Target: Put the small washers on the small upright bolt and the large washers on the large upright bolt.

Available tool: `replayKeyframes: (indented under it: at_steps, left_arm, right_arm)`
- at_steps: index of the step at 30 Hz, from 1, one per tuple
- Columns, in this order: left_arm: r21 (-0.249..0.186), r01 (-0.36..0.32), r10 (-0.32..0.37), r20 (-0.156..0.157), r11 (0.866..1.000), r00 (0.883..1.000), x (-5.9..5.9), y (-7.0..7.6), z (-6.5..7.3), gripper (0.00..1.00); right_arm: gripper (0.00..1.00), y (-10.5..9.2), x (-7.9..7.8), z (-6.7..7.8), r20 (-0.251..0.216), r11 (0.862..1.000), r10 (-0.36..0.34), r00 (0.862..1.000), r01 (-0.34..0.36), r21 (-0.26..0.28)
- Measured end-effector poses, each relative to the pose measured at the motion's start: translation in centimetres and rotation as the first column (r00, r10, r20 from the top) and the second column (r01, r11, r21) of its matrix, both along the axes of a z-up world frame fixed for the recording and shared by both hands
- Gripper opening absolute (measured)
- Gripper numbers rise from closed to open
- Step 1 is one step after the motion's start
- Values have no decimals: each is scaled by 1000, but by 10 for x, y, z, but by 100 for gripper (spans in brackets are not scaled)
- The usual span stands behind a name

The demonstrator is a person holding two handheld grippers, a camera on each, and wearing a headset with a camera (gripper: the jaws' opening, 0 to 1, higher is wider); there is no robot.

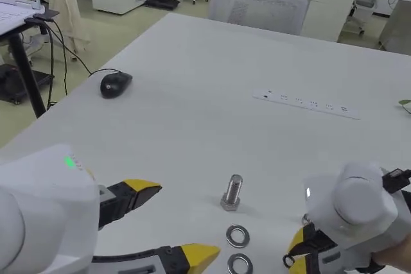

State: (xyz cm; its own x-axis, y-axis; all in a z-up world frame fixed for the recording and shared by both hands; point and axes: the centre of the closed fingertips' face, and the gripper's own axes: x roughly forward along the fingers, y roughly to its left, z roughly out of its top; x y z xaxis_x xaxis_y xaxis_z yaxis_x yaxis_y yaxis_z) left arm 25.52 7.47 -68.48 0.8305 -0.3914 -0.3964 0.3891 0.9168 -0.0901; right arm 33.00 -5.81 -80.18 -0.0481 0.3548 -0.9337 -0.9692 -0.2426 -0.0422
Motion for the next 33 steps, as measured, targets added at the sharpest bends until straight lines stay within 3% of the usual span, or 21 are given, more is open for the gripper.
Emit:
replayKeyframes:
  at_steps: [14, 23, 33]
  left_arm:
    - [0, 20, -20, -2, 1000, 1000, 1, -6, -1, 59]
    - [2, 24, -24, -7, 1000, 1000, 1, -7, -3, 58]
    - [0, 11, -11, -12, 1000, 1000, 0, -4, -4, 58]
  right_arm:
    - [12, -33, 40, 27, 71, 995, -97, 993, 96, 8]
    - [12, -32, 61, 42, 112, 992, -123, 986, 121, 30]
    - [12, -27, 72, 49, 132, 992, -124, 984, 119, 39]
